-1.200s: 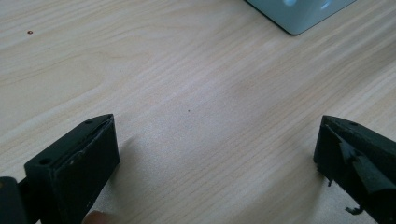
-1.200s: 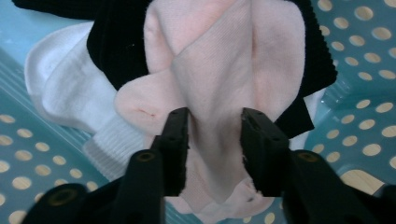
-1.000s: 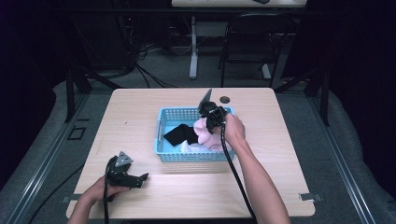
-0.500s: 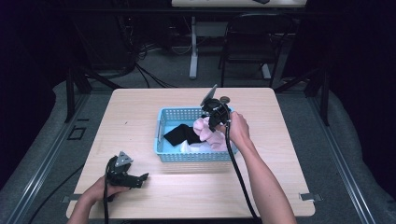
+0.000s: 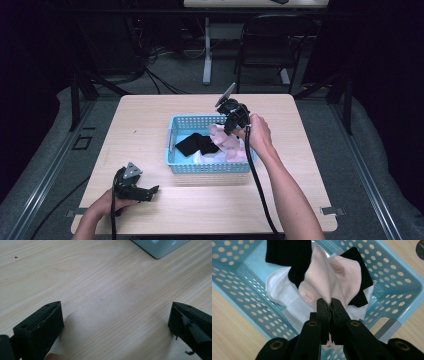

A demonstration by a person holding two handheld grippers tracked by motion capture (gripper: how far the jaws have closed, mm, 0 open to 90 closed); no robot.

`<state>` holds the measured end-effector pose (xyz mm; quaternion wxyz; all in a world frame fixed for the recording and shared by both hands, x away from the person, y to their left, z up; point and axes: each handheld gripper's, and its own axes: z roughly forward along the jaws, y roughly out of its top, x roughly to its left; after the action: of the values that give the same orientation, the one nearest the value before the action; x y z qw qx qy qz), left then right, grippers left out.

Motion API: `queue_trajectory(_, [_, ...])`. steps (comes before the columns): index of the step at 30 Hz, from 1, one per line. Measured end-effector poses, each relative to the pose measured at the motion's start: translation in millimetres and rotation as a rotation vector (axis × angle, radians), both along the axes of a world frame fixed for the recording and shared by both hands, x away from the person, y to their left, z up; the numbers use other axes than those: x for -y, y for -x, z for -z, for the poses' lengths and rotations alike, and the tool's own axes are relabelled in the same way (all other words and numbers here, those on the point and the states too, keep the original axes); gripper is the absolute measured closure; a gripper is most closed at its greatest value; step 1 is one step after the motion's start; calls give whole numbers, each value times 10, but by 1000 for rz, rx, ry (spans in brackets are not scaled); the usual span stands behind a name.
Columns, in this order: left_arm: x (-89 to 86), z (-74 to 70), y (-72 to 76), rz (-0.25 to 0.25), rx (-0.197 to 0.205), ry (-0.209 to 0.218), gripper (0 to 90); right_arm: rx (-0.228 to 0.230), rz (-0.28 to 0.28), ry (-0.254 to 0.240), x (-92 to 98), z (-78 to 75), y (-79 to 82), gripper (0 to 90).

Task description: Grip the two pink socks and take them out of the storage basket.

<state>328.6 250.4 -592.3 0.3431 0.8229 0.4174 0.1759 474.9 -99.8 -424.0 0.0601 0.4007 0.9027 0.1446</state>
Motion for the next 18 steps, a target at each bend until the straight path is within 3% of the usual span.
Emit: queue_trajectory(18, [0,1,-1,0,1,1,0,18,-16,-22,81,-372,104,867])
